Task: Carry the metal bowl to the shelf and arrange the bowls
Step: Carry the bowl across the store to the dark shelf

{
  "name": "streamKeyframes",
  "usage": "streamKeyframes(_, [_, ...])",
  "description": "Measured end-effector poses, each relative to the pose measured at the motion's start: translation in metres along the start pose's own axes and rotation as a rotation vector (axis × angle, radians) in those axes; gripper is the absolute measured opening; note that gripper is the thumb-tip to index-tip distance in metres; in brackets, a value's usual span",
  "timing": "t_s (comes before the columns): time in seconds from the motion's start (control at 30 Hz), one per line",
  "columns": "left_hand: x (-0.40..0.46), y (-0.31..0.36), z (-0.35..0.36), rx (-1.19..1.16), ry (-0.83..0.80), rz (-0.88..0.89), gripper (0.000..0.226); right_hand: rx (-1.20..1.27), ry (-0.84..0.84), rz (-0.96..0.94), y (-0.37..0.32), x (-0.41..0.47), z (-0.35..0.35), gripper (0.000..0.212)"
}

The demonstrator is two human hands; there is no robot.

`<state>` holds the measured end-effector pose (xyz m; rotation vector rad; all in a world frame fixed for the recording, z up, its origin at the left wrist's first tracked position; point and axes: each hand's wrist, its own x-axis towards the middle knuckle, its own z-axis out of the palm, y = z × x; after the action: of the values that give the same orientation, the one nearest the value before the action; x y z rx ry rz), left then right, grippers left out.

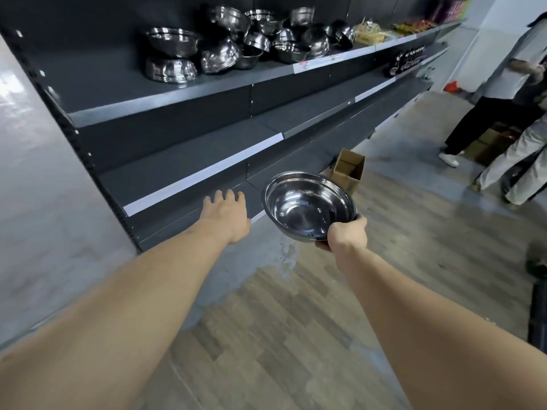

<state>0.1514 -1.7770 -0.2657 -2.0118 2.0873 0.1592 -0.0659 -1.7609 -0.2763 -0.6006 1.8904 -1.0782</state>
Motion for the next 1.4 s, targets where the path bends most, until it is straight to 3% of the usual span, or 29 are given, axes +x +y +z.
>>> streamKeyframes(0.87, [0.283, 0.062, -0.100, -0.088, 0.033, -0.175, 0.068, -0.027, -0.148, -0.078, -0.189, 0.294, 0.080, 0.073])
streamKeyframes(1.1, [0.284, 0.014, -0.119, -0.100, 0.050, -0.367, 0.070, -0.066, -0.328, -0.159, -0.233, 0.295, 0.144, 0.071])
streamKeyframes(1.4, [0.240, -0.087, -0.118, -0.096, 0.101, -0.624, 0.071, -0.168, -0.572, -0.259, -0.259, 0.226, 0.251, 0.064])
